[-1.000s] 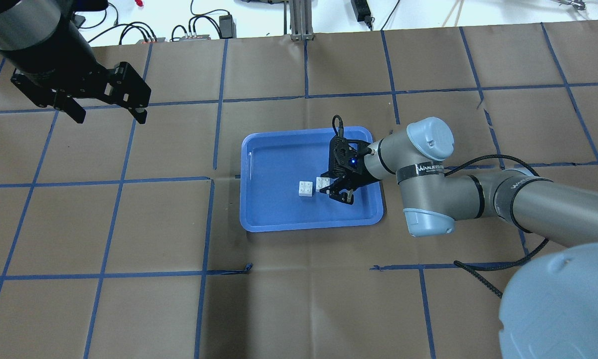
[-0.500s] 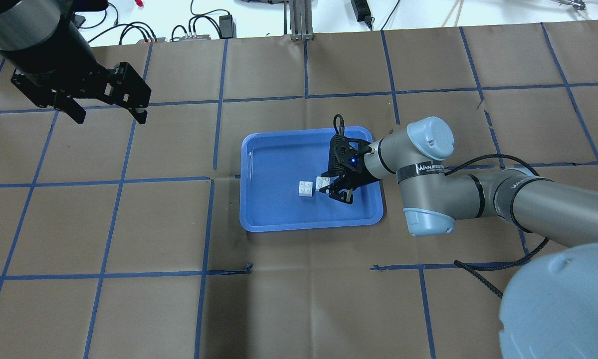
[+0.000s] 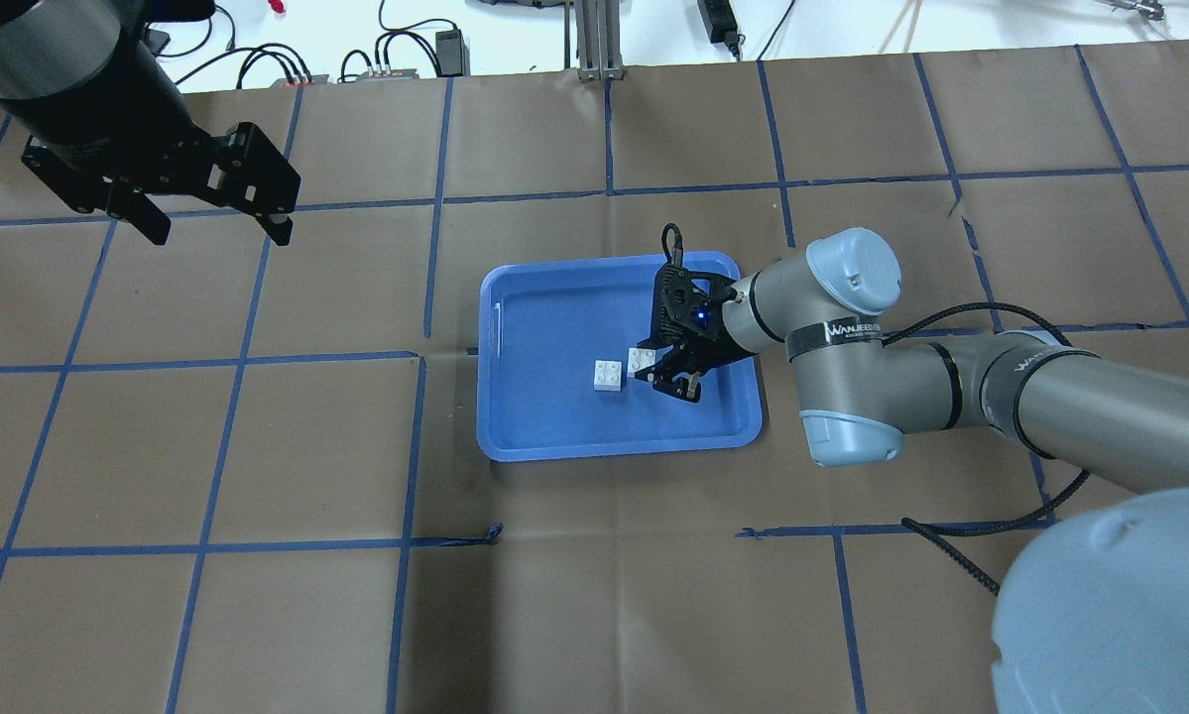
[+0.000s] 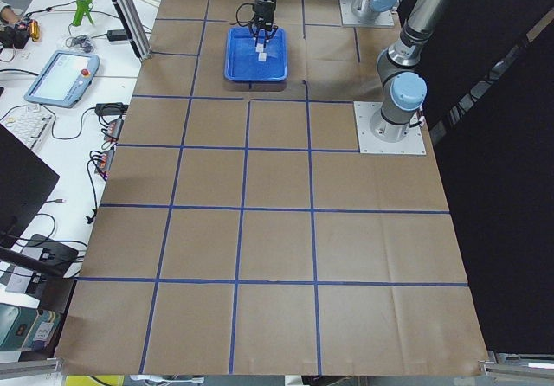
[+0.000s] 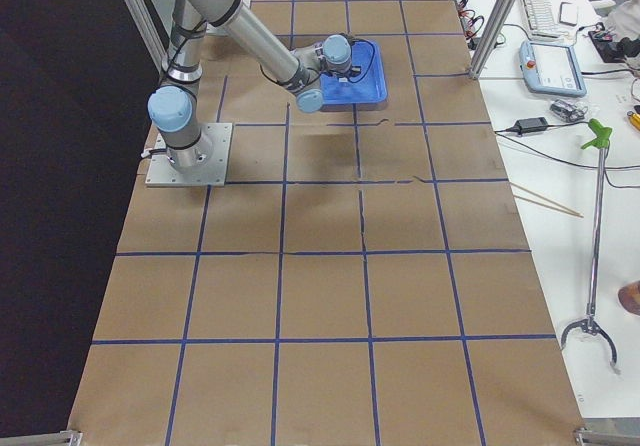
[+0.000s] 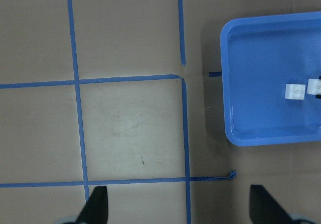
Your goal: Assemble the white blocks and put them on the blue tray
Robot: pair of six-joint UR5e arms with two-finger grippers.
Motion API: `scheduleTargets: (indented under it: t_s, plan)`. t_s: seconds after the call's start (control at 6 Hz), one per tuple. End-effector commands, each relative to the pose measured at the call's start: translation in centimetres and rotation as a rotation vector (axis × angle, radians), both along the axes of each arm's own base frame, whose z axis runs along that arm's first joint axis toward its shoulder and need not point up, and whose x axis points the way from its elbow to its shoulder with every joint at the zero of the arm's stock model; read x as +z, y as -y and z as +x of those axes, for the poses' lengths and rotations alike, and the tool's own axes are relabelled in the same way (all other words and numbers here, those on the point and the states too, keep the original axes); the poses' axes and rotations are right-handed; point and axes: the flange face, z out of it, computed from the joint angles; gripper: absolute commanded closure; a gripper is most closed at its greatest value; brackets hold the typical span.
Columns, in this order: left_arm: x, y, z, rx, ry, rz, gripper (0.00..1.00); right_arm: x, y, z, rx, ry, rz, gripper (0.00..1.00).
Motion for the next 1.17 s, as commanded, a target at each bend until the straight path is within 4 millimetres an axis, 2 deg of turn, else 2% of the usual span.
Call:
scheduleTargets:
  t_s: [0.0, 1.0]
  plan:
    - [0.02, 0.0, -0.02, -0.001, 0.0, 0.0, 0.01, -0.14, -0.21, 0.58, 0.006, -0.029, -0.002, 0.77]
    - [0.09, 0.02, 0.03, 0.001, -0.001, -0.002, 0.01, -0.47, -0.79, 1.06, -0.007, -0.029, 0.026, 0.77]
